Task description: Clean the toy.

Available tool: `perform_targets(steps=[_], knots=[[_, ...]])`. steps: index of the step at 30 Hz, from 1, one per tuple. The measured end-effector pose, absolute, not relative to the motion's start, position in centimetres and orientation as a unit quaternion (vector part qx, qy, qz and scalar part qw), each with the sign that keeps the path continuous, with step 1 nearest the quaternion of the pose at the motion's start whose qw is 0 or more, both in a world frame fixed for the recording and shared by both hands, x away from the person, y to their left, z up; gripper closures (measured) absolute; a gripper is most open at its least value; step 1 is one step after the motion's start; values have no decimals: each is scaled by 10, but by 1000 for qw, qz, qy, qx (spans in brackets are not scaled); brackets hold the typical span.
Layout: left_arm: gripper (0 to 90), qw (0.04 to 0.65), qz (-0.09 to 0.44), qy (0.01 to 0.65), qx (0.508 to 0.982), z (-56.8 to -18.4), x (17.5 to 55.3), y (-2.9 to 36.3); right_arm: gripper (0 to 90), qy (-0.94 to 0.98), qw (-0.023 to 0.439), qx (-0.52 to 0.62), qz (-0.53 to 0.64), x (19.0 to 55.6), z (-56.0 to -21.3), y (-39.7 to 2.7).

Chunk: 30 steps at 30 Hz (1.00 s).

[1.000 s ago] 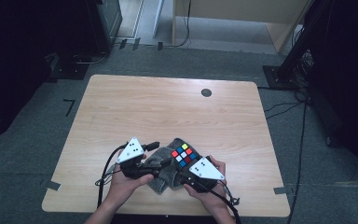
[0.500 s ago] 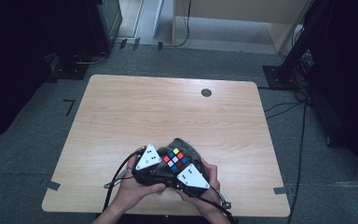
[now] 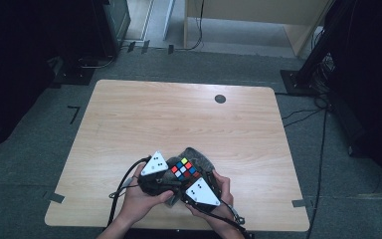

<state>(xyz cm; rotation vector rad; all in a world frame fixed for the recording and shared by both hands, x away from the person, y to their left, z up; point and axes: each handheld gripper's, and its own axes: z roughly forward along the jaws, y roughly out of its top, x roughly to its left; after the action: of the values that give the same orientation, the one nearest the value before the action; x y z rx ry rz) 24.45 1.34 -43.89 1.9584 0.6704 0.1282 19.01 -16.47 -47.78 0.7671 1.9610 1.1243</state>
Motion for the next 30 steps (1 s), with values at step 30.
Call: perform_targets(steps=[30], knots=[[284, 529, -60, 325, 781, -439, 270, 40, 349, 758, 430, 231, 433, 179, -477, -163]])
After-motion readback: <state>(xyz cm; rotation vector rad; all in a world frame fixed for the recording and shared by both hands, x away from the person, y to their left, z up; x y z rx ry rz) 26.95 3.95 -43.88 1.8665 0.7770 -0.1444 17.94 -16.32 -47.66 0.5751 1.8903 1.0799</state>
